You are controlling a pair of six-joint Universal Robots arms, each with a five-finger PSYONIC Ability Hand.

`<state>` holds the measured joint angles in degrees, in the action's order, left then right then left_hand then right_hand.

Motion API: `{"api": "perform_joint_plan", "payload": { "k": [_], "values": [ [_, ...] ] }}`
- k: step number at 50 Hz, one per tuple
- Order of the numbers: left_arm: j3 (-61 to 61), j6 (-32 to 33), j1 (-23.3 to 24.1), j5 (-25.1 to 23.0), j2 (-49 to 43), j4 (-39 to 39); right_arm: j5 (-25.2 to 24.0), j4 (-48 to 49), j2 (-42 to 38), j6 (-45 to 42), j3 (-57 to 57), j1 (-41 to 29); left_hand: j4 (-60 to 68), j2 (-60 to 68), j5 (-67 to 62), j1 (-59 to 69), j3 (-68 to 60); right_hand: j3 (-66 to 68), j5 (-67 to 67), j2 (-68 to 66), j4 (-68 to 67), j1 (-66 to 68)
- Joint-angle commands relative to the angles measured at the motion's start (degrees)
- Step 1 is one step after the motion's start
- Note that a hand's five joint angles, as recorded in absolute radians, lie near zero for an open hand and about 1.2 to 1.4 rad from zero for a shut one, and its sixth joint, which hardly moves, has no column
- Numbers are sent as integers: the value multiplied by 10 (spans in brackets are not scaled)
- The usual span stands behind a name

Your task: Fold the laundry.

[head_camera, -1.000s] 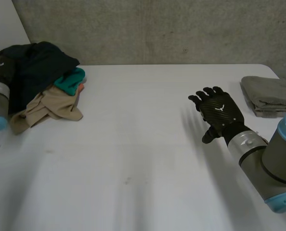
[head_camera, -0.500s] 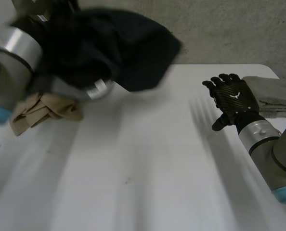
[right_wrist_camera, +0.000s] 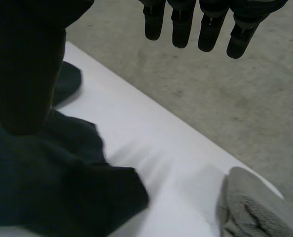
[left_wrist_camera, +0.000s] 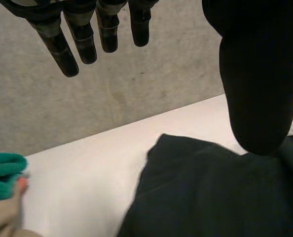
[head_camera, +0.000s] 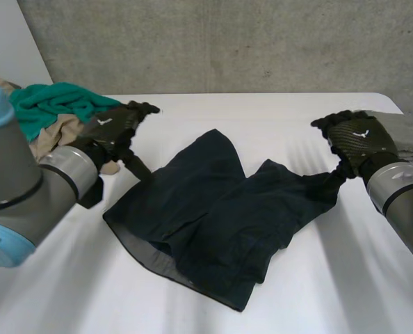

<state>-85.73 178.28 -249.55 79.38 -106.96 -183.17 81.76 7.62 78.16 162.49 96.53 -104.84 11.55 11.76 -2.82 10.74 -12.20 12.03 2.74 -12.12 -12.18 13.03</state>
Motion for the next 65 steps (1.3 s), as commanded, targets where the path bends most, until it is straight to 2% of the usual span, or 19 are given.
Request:
{"api": "perform_joint_plan", "payload": {
  "k": [1,4,11,17,19,23,27,32,40,46,48,49,50,51,57,60,65],
  "values": [
    [18,89,-29,-51,-57,12,-28,-93,26,-12,11,-49,-15,-18,28,-7,22,-20,-27,21,22,-30],
    [45,127,-24,-56,-105,20,-33,-103,27,-14,35,-77,-15,-18,28,-7,22,-20,-27,21,22,-30],
    [136,175,-8,-55,-215,50,-19,0,6,-11,108,-136,-15,-18,28,-7,22,-20,-27,21,22,-30],
    [207,177,6,-50,-262,58,30,103,-56,-10,138,-183,-15,-18,28,-7,22,-16,-23,17,17,-26],
    [222,166,12,-42,-259,58,43,120,-77,-12,135,-192,-15,-18,28,-7,22,55,48,-54,-54,45],
    [222,131,19,-30,-234,54,64,128,-105,-18,117,-206,-15,-18,28,-7,22,678,671,-677,-677,668],
    [213,112,22,-30,-219,32,60,154,-68,-24,121,-208,-15,-18,28,-7,22,680,673,-679,-678,670],
    [217,121,23,-62,-228,12,19,173,38,-37,129,-219,-15,-18,28,-7,22,680,673,-679,-678,670],
    [231,132,56,-164,-269,41,-43,101,148,4,136,-247,-15,-18,28,-7,22,680,673,-679,-678,670],
    [229,162,91,-228,-294,83,-49,110,161,14,134,-237,-15,-18,28,-7,22,680,673,-679,-678,670],
    [231,174,95,-231,-300,98,-47,113,163,12,131,-221,130,128,-118,138,-124,680,673,-679,-678,670],
    [232,179,96,-230,-302,104,-47,114,161,11,129,-215,245,242,-232,253,-238,680,673,-679,-678,670],
    [238,189,98,-224,-305,113,-47,114,161,9,127,-208,535,533,-523,543,-529,680,673,-679,-678,670],
    [242,193,98,-219,-306,115,-47,114,160,8,125,-201,683,681,-670,691,-677,680,673,-679,-678,670],
    [261,189,87,-150,-277,119,-51,121,139,5,100,-122,685,682,-672,693,-678,680,673,-679,-678,670],
    [262,175,72,-107,-227,110,-53,127,118,3,64,-92,685,682,-672,693,-678,680,673,-679,-678,670],
    [223,109,59,-42,-107,91,-63,152,69,3,-20,-52,685,682,-672,693,-678,680,673,-679,-678,670]
  ]
}}
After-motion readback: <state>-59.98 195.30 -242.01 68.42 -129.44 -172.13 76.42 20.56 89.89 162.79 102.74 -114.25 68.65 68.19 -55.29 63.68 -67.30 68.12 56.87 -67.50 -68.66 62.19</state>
